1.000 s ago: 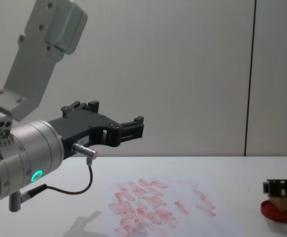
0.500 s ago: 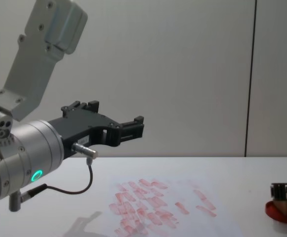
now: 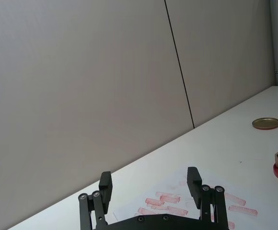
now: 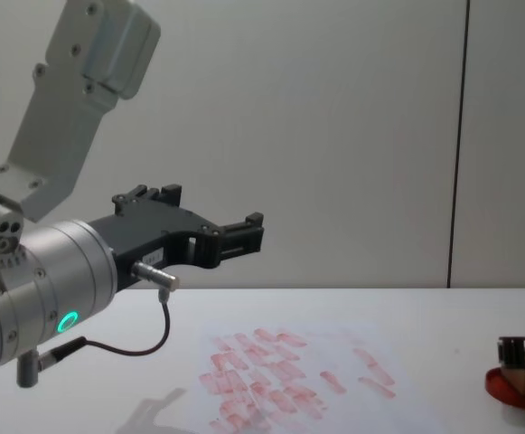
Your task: Use the one hand to pick up the stamp and affix it onto the A4 paper.
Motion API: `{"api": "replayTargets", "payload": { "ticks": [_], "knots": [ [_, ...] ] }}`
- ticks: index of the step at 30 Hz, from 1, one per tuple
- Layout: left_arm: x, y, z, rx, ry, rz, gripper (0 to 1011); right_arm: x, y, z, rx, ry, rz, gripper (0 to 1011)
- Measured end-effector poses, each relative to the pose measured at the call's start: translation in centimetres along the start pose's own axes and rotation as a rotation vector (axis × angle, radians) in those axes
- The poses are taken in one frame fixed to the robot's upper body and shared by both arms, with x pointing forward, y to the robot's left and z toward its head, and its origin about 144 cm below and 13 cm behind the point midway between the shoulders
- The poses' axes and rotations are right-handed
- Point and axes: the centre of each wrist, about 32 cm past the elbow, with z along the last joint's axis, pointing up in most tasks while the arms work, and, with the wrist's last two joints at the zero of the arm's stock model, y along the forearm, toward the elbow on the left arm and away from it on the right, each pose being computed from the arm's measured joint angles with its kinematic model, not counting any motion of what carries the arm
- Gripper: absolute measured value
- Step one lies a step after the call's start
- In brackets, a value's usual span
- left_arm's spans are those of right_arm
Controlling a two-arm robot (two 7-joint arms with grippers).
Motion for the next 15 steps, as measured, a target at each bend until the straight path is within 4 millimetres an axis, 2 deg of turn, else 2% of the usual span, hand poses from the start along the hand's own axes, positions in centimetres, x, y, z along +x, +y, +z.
{"api": "replayTargets", "payload": {
  "ticks": [6, 15],
  "knots": [
    [0.0, 0.0, 0.0, 0.000, 0.000, 0.000, 993, -0.1, -0.2, 0.2, 0.024, 0.001, 0.015, 224],
    [0.0, 0.0, 0.0, 0.000, 0.000, 0.000, 993, -1.0, -1.6, 1.9, 0.133, -0.014, 0.072, 224]
  ]
}}
